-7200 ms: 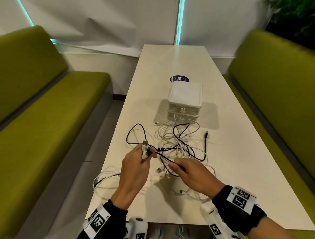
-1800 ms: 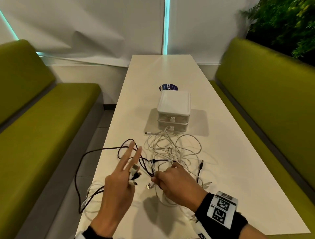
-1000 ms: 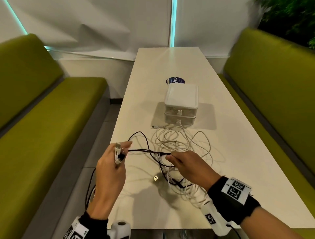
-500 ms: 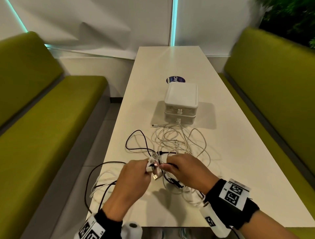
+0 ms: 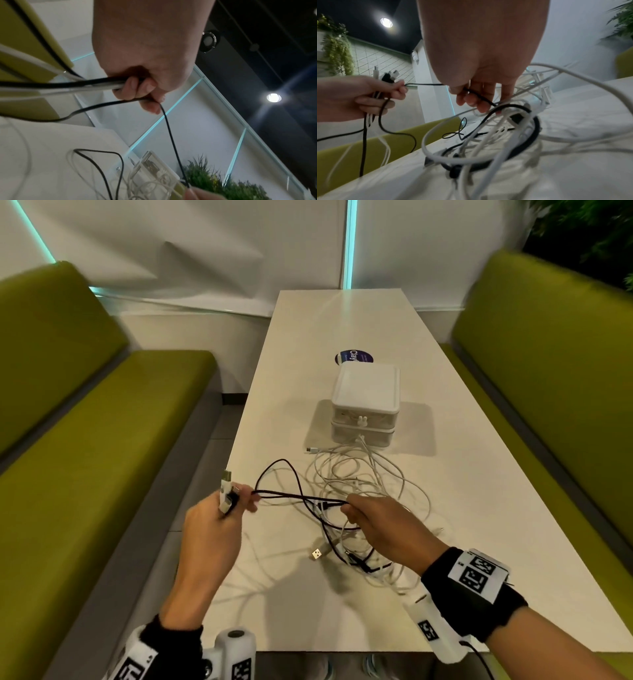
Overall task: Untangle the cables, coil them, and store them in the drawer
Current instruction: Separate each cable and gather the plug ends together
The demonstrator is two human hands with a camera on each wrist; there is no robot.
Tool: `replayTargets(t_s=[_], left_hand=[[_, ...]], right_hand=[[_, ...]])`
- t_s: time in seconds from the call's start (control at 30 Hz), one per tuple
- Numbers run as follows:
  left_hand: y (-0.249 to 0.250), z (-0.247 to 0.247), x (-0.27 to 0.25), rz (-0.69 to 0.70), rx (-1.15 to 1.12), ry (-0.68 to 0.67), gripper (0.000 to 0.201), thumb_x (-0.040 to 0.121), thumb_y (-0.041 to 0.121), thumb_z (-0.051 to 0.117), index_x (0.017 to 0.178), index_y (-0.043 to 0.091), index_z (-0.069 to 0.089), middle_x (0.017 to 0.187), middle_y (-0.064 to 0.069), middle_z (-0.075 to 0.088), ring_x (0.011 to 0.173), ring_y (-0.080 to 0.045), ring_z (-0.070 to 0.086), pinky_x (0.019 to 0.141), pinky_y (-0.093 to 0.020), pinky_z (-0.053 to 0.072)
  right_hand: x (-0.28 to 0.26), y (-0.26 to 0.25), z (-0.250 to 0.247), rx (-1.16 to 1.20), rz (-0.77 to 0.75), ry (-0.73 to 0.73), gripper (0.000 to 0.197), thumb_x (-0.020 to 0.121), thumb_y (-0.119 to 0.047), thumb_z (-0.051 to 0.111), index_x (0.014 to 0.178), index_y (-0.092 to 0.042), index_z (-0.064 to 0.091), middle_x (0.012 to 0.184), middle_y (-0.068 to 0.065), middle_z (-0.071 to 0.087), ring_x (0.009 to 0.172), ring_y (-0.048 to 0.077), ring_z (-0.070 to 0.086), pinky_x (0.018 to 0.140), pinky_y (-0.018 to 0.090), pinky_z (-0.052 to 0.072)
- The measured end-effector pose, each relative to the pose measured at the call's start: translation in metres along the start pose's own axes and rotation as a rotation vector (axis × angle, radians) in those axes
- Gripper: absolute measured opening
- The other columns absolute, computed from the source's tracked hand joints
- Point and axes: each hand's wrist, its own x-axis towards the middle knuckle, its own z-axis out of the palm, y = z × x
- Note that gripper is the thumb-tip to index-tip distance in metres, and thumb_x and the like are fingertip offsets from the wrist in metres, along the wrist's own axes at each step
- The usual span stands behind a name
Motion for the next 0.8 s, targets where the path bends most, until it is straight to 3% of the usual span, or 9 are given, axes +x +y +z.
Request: replayTargets(t_s=[0.07,0.17,0.27,0.33,0.43,0.5,0.6,0.73,0.8], left_hand=[[0.0,0.002,-0.004,0.089,0.088,0.064,0.023,0.1,0.028,0.047,0.103,0.02,0.069,0.106,0.011,0.069,0.089,-0.003,0.062,0.07,-0.019,0.043],[0.008,0.011,-0.017,0.3,0.106,0.133,0.027,0.1,0.022,0.047,0.12,0.019,0.065,0.116,0.015,0.064,0.079,-0.002,0.061,0.068,-0.012,0.045],[0.009,0.032,-0.03,0.46,0.141,-0.055,0.048,0.089,-0.01,0.056,0.126,0.02,0.061,0.122,0.013,0.061,0.088,0.011,0.06,0.072,-0.002,0.047],[0.005,0.048,-0.035,0.445,0.285,-0.203,0.058,0.084,-0.009,0.058,0.13,0.025,0.056,0.124,0.015,0.059,0.091,0.003,0.062,0.073,-0.016,0.053],[0.011,0.06,-0.035,0.281,0.509,-0.351,0.019,0.089,0.01,0.053,0.101,0.024,0.06,0.104,0.004,0.067,0.092,-0.023,0.062,0.065,-0.03,0.036],[0.013,0.059,-0.031,0.207,0.535,-0.391,0.007,0.088,0.017,0.052,0.087,0.022,0.056,0.096,0.0,0.07,0.092,-0.029,0.061,0.067,-0.033,0.036],[0.012,0.051,-0.024,0.217,0.494,-0.355,0.022,0.084,0.011,0.053,0.09,0.026,0.067,0.093,0.004,0.073,0.089,-0.026,0.064,0.075,-0.037,0.046],[0.009,0.037,-0.018,0.213,0.405,-0.278,0.03,0.082,0.001,0.055,0.078,0.028,0.066,0.068,0.015,0.062,0.071,-0.023,0.061,0.062,-0.033,0.042],[0.006,0.031,-0.017,0.219,0.359,-0.26,0.036,0.082,-0.001,0.055,0.071,0.032,0.063,0.056,0.022,0.053,0.06,-0.015,0.052,0.057,-0.029,0.036]], right_hand=[[0.001,-0.001,0.001,0.006,-0.003,0.004,0.029,0.103,-0.04,0.032,0.085,-0.02,0.042,0.076,0.001,0.06,0.072,0.023,0.055,0.067,0.044,0.046],[0.0,-0.003,0.005,-0.037,-0.005,-0.028,0.028,0.103,-0.04,0.033,0.084,-0.021,0.04,0.074,0.0,0.056,0.072,0.023,0.052,0.068,0.043,0.046],[0.001,-0.006,0.008,-0.042,0.002,-0.055,0.023,0.103,-0.037,0.035,0.083,-0.025,0.038,0.077,0.0,0.058,0.075,0.023,0.054,0.07,0.042,0.048],[0.002,-0.008,0.008,-0.047,0.0,-0.056,0.021,0.103,-0.036,0.036,0.084,-0.027,0.038,0.084,0.003,0.062,0.079,0.026,0.056,0.072,0.042,0.049],[0.0,-0.011,0.006,-0.069,-0.041,-0.053,0.023,0.103,-0.041,0.035,0.087,-0.026,0.043,0.085,0.0,0.061,0.081,0.025,0.056,0.072,0.042,0.047],[-0.003,-0.013,0.003,-0.086,-0.058,-0.088,0.024,0.103,-0.041,0.036,0.085,-0.027,0.042,0.083,-0.007,0.056,0.081,0.021,0.054,0.072,0.04,0.046],[-0.006,-0.013,0.003,-0.084,-0.065,-0.105,0.026,0.103,-0.043,0.034,0.082,-0.027,0.04,0.079,-0.009,0.052,0.076,0.017,0.048,0.071,0.039,0.045],[-0.001,-0.017,0.004,-0.012,-0.048,-0.094,0.028,0.102,-0.04,0.038,0.084,-0.021,0.047,0.082,-0.002,0.057,0.077,0.02,0.053,0.073,0.043,0.046],[0.003,-0.022,0.003,0.002,-0.077,-0.079,0.027,0.102,-0.038,0.04,0.087,-0.019,0.053,0.083,-0.002,0.057,0.08,0.02,0.053,0.074,0.042,0.046]])
